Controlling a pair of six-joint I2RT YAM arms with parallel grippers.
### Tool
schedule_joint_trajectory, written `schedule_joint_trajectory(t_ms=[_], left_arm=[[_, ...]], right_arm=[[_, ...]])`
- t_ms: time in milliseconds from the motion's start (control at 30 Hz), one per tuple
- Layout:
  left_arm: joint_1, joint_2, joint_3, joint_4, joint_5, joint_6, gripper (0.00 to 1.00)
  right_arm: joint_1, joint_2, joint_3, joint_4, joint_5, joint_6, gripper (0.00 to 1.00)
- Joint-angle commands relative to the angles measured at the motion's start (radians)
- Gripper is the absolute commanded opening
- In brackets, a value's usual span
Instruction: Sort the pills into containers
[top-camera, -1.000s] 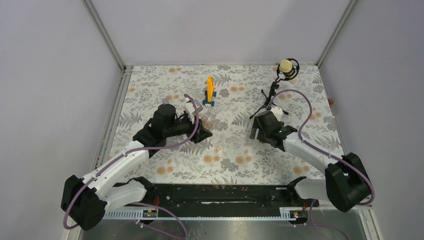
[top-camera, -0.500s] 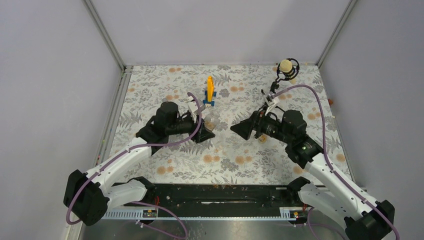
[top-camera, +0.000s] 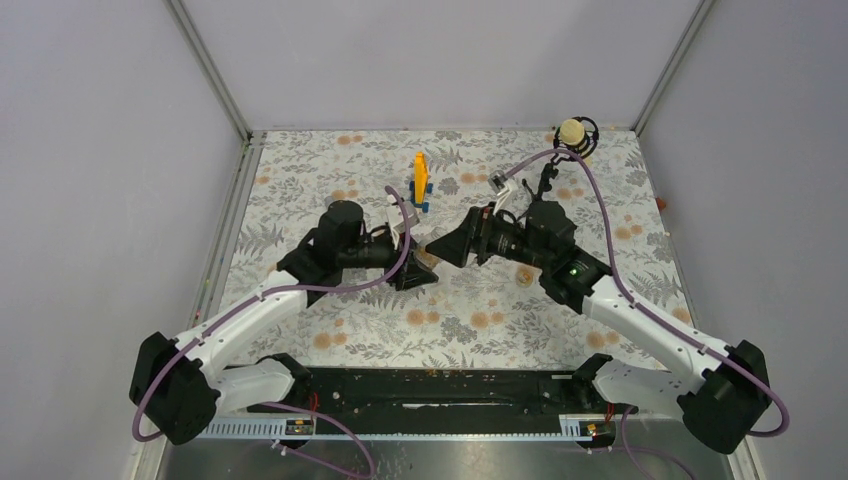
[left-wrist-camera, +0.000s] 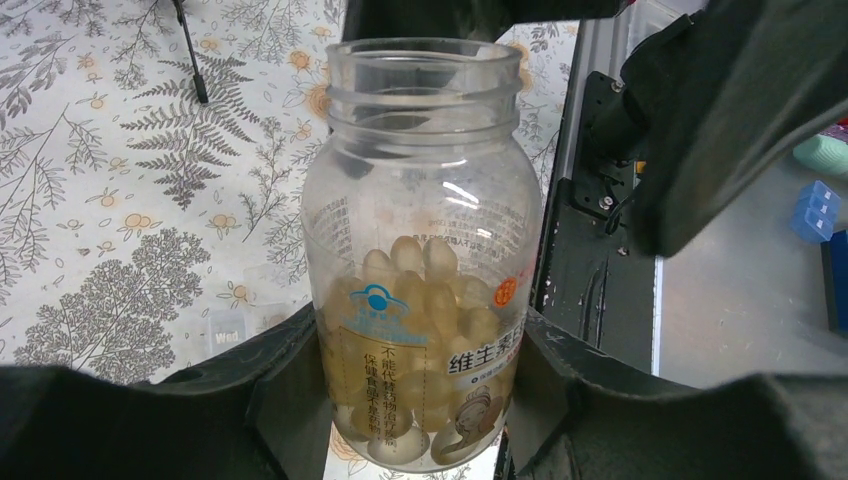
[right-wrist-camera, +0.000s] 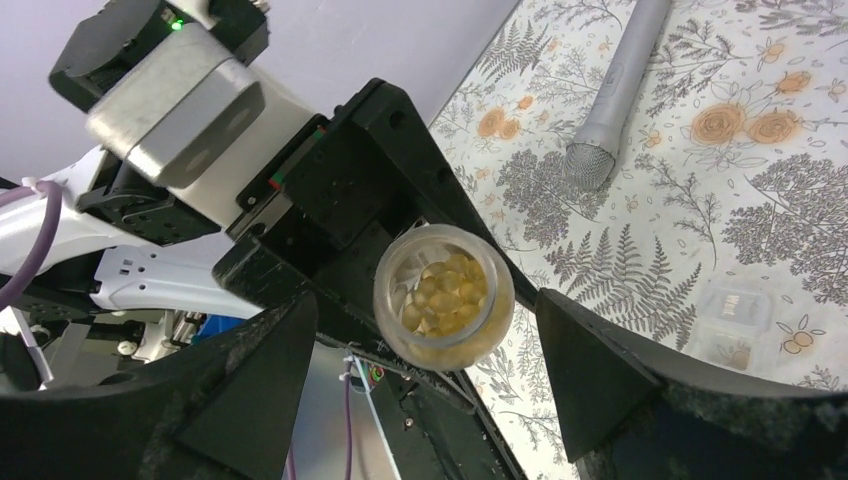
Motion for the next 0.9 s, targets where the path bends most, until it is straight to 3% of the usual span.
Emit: schedule_joint_trajectory(t_ms=[0, 133, 367, 467, 567, 600, 733, 767, 867], left_arm=[[-0.007, 0.005, 0.059, 0.067, 0.054, 0.009, 0.01], [-0.008, 0.009, 0.065, 0.067, 0.052, -0.002, 0.02], [-0.007, 0.025, 0.082, 0.097, 0.064, -0.039, 0.08], [-0.008, 0.018, 0.076, 0.118, 0.067, -0.063, 0.24], [-0.008, -0.001, 0.054, 0.146, 0.029, -0.084, 0.54], [-0.007, -0.008, 0.043, 0.167, 0.015, -0.095, 0.63], [-0.004, -0.030, 0.009, 0.203, -0.133, -0.123, 0.85], [-0.002, -0.034, 0.004, 0.206, -0.147, -0.124, 0.97], [-0.002, -0.030, -0.004, 0.222, -0.144, -0.137, 0.99]], right_arm=[[0.016, 0.038, 0.050, 0.052, -0.012, 0.025, 0.87], [0.019, 0.051, 0.057, 0.039, -0.013, 0.013, 0.84], [0.019, 0.094, 0.092, 0.000, -0.025, 0.011, 0.59], [0.021, 0.105, 0.097, 0.010, -0.029, 0.024, 0.43], [0.021, 0.088, 0.094, 0.015, -0.010, 0.033, 0.30], [0.020, 0.079, 0.092, 0.012, 0.004, 0.035, 0.30], [0.020, 0.047, 0.089, -0.004, 0.034, 0.004, 0.31], [0.020, 0.045, 0.093, -0.021, 0.039, -0.018, 0.32], [0.020, 0.044, 0.094, -0.050, 0.054, -0.055, 0.34]])
